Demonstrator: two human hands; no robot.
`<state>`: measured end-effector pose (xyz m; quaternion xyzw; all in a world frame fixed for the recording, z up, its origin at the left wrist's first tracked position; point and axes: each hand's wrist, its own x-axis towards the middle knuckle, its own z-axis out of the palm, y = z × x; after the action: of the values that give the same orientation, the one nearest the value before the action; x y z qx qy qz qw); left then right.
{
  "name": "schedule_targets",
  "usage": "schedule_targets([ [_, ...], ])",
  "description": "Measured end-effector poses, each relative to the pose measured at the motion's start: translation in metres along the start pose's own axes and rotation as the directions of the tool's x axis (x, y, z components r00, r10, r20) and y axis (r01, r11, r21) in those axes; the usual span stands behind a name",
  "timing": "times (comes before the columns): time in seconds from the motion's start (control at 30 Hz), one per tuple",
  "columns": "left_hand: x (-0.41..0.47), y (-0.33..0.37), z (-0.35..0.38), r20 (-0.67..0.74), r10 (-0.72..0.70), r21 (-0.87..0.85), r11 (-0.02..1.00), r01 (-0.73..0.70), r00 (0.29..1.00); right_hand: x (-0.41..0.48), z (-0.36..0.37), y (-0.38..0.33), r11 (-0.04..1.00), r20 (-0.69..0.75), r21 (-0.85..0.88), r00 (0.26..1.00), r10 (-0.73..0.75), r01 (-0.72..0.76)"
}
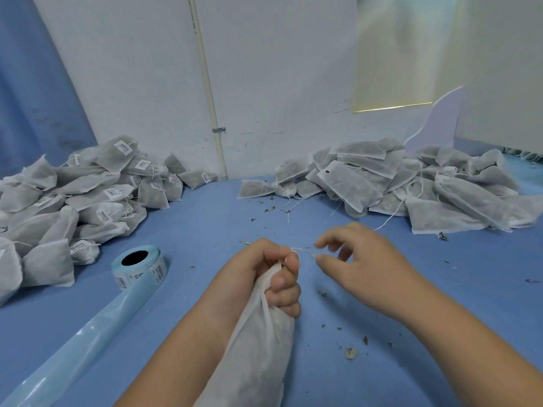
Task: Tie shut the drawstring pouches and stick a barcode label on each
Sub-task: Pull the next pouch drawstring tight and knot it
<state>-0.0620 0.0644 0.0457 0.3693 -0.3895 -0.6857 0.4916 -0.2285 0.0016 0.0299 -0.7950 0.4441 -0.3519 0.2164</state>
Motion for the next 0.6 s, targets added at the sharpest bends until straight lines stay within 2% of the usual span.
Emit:
schedule_targets([
  [0.03,0.001,0.001,-0.002,0.021,-0.027,-0.066,0.997,0.028,0.999,0.000,0.000,0.000,0.996,-0.061,-0.084,0.998,-0.026,0.021],
  [0.07,0.003,0.002,-0.005,0.039,-0.043,-0.107,0.993,0.047,0.998,0.000,-0.002,-0.001,0.996,-0.129,-0.076,0.990,-0.058,0.048],
  [0.13,0.004,0.002,-0.009,0.063,-0.063,-0.139,0.988,0.072,0.996,-0.002,-0.006,-0.007,0.983,-0.225,0.150,0.972,-0.069,0.104],
  [0.17,0.005,0.001,-0.009,0.075,-0.070,-0.145,0.986,0.081,0.995,-0.004,-0.008,-0.013,0.946,-0.194,0.304,0.980,-0.053,0.112],
  [0.23,0.005,0.000,-0.011,0.103,-0.074,-0.139,0.986,0.088,0.992,-0.010,-0.007,-0.024,0.855,-0.015,0.515,0.997,-0.071,0.068],
  [0.3,0.006,-0.001,-0.011,0.126,-0.072,-0.121,0.989,0.087,0.989,-0.014,0.000,-0.029,0.860,0.097,0.509,0.990,-0.101,0.037],
  [0.37,0.005,-0.001,-0.011,0.138,-0.063,-0.110,0.991,0.078,0.988,-0.015,0.005,-0.031,0.882,0.108,0.471,0.991,-0.074,0.014],
  [0.6,0.001,-0.002,-0.016,0.133,-0.025,0.015,1.000,0.023,0.991,-0.014,0.003,-0.032,0.839,0.158,0.542,0.987,-0.044,-0.049],
])
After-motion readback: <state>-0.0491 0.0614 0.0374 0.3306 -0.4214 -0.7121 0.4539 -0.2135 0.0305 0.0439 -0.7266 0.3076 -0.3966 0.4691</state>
